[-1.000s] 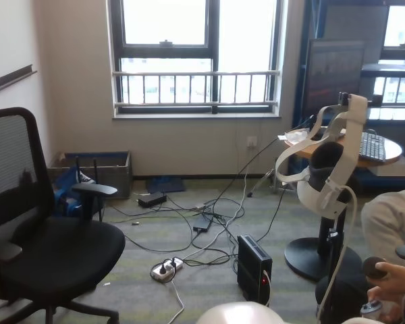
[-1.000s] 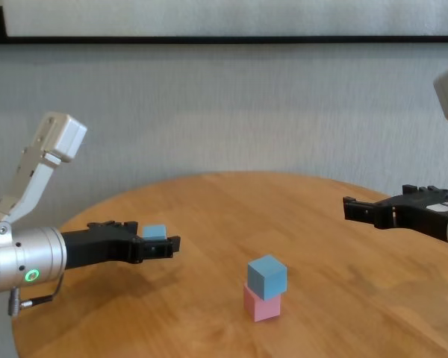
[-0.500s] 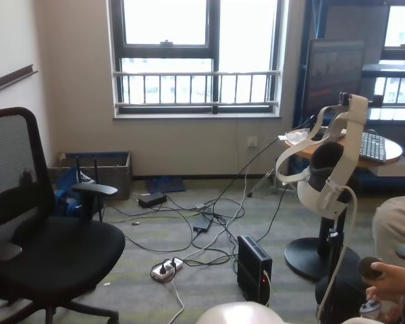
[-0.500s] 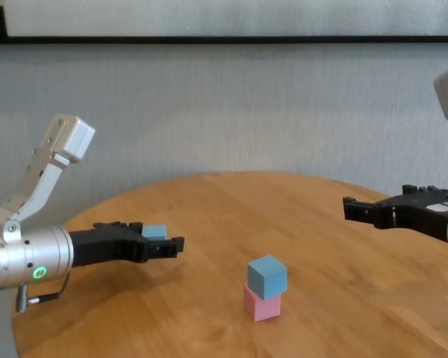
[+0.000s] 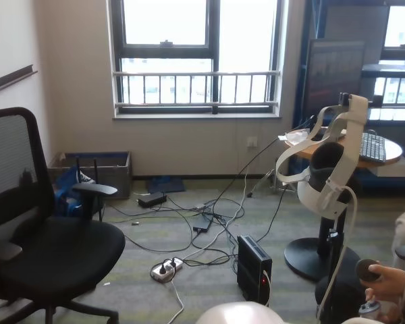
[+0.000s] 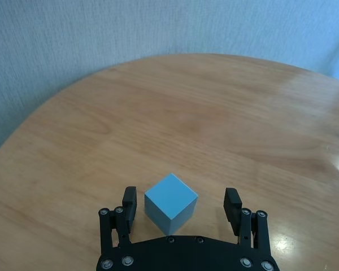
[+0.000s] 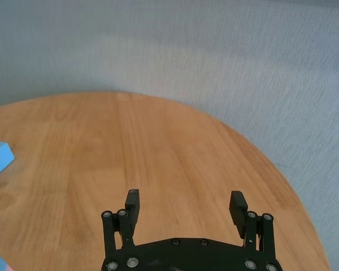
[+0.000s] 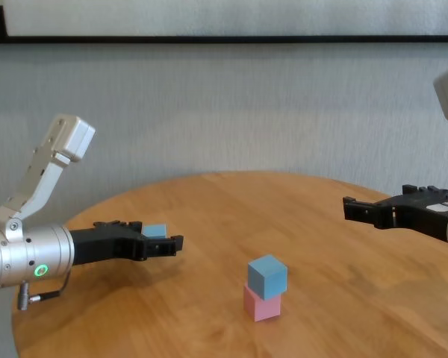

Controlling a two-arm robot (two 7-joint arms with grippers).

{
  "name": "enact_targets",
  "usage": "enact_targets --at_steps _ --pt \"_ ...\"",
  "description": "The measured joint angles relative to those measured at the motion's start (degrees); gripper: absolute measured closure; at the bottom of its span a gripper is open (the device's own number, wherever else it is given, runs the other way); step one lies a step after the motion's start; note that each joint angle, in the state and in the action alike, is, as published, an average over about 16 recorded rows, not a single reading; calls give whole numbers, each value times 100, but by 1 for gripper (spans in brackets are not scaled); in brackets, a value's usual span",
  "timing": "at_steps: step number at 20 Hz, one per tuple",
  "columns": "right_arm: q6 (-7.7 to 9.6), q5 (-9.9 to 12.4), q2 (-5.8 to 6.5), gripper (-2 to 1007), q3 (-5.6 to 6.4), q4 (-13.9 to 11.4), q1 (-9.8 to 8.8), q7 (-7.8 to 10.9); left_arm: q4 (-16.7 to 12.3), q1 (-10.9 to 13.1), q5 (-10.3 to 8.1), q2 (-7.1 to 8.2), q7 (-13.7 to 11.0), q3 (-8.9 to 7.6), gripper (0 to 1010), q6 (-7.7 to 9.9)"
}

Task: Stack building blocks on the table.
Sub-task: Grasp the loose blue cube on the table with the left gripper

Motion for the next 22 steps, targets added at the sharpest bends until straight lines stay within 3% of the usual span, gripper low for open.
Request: enact_targets --at_steps 6,12,16,22 --pt "0 0 0 0 0 0 0 0 897 -431 -221 -132 -97 214 10 -409" --pt "0 0 0 0 0 0 0 0 1438 -688 -387 -210 -152 373 10 -664" --pt "0 0 0 0 0 0 0 0 1519 -731 -433 -221 -151 417 10 -705" --pt "0 0 0 0 1 0 0 0 1264 -602 -290 -186 -132 273 10 -583"
